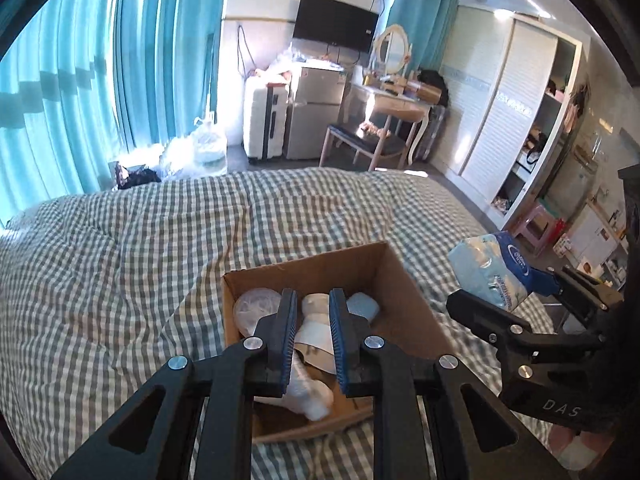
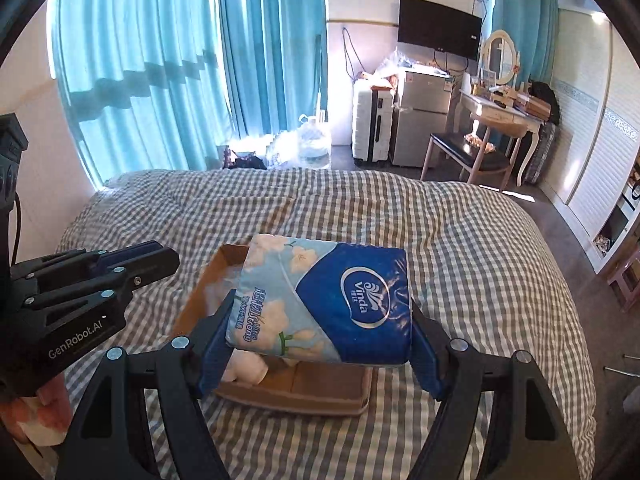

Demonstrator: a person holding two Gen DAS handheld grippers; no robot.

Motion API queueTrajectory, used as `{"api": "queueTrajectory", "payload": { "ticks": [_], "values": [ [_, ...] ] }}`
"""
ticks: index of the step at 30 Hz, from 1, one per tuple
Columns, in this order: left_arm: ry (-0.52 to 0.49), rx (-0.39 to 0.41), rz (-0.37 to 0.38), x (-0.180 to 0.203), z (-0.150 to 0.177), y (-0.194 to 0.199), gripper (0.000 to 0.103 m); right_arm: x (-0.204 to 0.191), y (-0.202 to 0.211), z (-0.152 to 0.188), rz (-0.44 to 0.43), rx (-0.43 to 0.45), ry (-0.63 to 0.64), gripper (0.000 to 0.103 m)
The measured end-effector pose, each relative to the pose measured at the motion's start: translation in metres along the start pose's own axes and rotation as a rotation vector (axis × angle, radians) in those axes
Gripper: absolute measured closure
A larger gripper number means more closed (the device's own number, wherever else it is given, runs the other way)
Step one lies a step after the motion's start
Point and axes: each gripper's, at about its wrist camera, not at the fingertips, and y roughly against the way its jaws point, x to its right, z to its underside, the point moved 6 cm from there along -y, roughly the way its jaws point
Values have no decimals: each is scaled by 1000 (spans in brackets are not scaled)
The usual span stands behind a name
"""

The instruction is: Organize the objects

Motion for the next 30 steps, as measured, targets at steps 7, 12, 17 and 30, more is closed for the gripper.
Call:
{"api": "queueTrajectory", "payload": {
  "ticks": [7,12,17,30],
  "values": [
    [-21,-45,1,-18,14,-62,86,7,-79,16,-21,-106,7,28],
    [-34,-47,21,-23,24,-77,86,13,-92,31,-57,-110,-32,15],
    [-51,-50,1,-20,32,-70,83,22,-67,28,-39,-72,-59,12],
    [-59,105,-61,0,25,54,49,16,83,7,39,118,-44,12]
  ]
}}
